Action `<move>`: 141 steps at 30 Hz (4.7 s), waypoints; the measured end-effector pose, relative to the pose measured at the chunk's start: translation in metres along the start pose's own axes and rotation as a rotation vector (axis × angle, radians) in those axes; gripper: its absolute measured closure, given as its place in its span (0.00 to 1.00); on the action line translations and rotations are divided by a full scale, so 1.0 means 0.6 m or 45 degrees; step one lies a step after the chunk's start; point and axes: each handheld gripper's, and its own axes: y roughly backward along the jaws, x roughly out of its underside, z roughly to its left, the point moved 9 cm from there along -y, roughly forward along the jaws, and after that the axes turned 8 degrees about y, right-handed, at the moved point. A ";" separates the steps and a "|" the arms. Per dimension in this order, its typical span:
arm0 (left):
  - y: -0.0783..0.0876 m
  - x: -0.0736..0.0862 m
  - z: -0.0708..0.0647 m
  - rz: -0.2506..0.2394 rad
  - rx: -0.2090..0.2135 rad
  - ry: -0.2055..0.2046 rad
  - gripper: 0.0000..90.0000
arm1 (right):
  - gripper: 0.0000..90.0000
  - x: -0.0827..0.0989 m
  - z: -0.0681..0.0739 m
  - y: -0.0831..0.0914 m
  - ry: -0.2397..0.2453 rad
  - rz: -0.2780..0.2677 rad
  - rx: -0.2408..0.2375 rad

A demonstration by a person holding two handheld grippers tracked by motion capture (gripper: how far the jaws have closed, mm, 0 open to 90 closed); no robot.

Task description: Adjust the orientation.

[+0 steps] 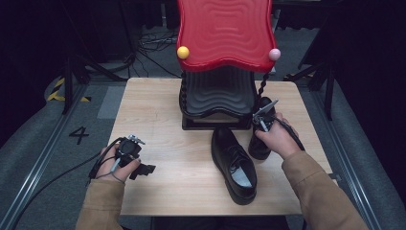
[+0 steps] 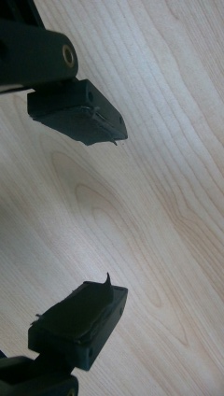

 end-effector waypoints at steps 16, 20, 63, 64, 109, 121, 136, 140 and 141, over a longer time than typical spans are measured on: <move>-0.008 -0.029 -0.005 -0.011 0.019 -0.018 0.24 | 0.91 0.033 0.002 0.050 0.153 -0.100 0.059; -0.014 -0.040 -0.011 -0.004 0.024 -0.042 0.24 | 0.91 0.059 0.007 0.071 0.230 -0.119 0.073; -0.014 -0.035 -0.012 0.004 0.014 -0.040 0.24 | 0.89 0.212 0.152 0.071 0.893 0.047 0.013; -0.015 -0.035 -0.013 0.006 0.017 -0.041 0.24 | 0.89 0.213 0.150 0.068 0.897 0.054 0.033; -0.016 -0.037 -0.014 0.004 0.025 -0.045 0.24 | 0.75 0.203 0.163 0.016 0.842 0.057 0.008; -0.019 -0.044 -0.016 0.006 0.027 -0.050 0.24 | 0.58 0.185 0.157 0.064 0.569 -0.111 -0.068; -0.017 -0.043 -0.014 -0.003 0.043 -0.051 0.24 | 0.50 0.126 0.163 0.080 0.133 -0.203 -0.112; -0.013 -0.045 -0.017 -0.011 0.036 -0.053 0.24 | 0.52 0.120 0.166 0.079 0.094 -0.200 -0.079; -0.013 -0.045 -0.017 -0.011 0.036 -0.053 0.24 | 0.52 0.122 0.166 0.079 0.081 -0.199 -0.071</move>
